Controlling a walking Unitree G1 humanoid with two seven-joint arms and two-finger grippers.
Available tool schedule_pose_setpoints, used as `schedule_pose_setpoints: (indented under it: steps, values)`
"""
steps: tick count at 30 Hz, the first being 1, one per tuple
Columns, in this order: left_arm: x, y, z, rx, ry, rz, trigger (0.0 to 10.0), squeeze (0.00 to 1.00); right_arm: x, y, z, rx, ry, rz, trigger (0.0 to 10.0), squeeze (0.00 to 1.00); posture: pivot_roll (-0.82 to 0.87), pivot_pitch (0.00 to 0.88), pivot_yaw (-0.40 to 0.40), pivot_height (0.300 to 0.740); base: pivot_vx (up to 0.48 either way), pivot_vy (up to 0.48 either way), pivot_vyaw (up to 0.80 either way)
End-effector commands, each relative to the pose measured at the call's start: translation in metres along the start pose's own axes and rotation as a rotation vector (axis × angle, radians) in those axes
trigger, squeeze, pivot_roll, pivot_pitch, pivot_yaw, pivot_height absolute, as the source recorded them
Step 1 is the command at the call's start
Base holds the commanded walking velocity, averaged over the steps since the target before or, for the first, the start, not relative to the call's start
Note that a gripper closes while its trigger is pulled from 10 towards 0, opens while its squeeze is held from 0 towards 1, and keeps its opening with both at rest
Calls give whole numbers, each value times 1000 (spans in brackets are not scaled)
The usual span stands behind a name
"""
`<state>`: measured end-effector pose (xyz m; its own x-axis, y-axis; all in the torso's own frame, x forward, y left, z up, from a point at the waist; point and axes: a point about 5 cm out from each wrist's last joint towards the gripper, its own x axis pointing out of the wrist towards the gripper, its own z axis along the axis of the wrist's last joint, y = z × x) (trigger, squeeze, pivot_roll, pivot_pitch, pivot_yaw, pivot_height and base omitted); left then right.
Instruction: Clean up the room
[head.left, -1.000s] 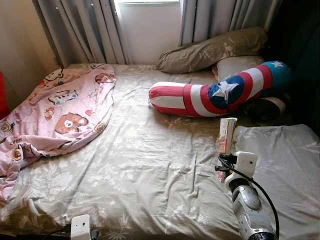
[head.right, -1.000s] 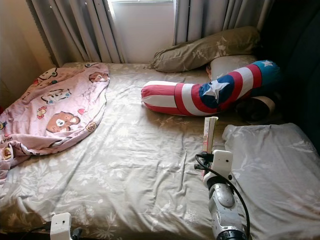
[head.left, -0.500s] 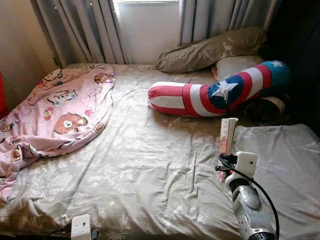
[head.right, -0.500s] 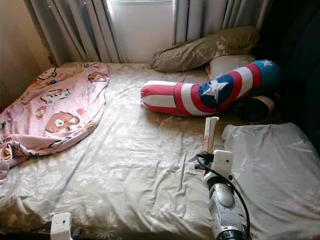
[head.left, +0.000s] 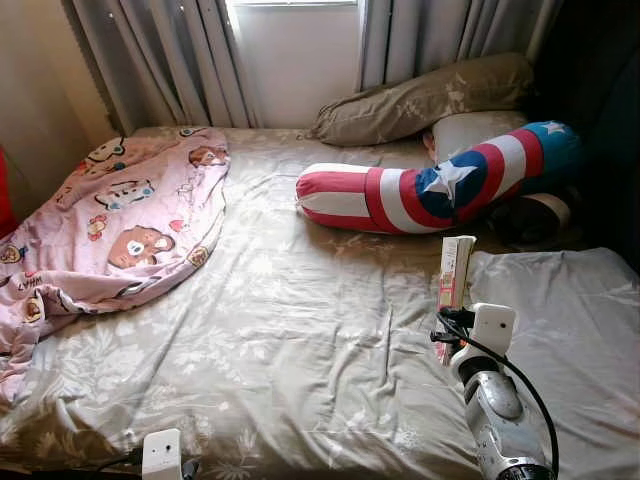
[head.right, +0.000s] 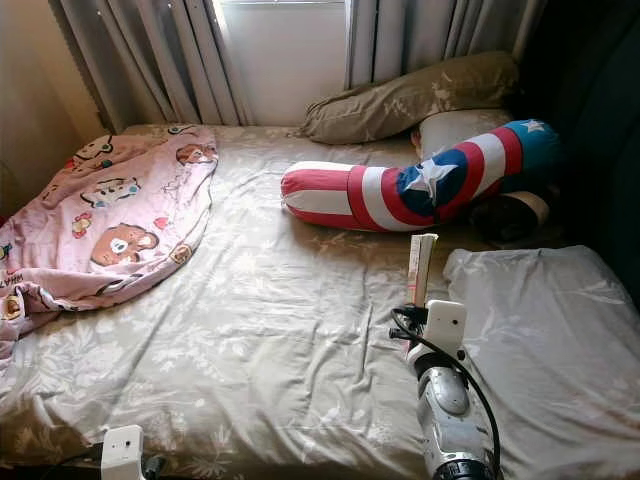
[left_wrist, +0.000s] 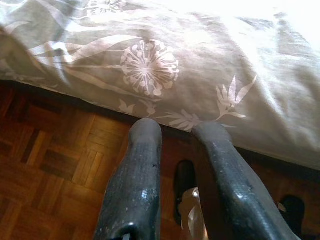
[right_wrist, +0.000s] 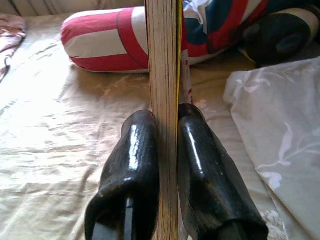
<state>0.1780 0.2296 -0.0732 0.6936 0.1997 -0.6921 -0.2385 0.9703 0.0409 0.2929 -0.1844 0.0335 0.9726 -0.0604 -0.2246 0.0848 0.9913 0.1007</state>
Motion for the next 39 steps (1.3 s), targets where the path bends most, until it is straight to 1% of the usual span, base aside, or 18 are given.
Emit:
schedule_pose_setpoints:
  steps: [1, 5, 19, 34, 37, 39]
  values:
    - [0, -2, 2, 27, -6, -24, 10000, 0, 5, -3, 8, 12, -28, -34, 10000, 0, 32, 0, 24, 740, 304, 0, 0]
    - [0, -3, 1, 31, -6, -28, 10000, 0, 5, -3, 10, 14, -43, -38, 10000, 0, 33, 0, 23, 740, 304, 0, 0]
    - [1, -5, 3, 33, -17, -39, 10000, 0, 6, -3, 9, 20, -46, -43, 10000, 0, 35, 0, 23, 740, 314, 0, 0]
    - [-1, -4, 0, 23, -24, -50, 10000, 0, 5, -2, 9, 25, -50, -54, 10000, 0, 39, 0, 22, 740, 0, 0, 0]
    - [-1, -6, 2, 16, -43, -58, 10000, 0, 5, -2, 8, 24, -52, -54, 10000, 0, 39, 0, 23, 740, 0, 0, 0]
    - [1, -9, 11, 11, -86, -73, 10000, 0, 5, -2, 7, 20, -49, -48, 10000, 0, 38, 0, 23, 740, 0, 0, 0]
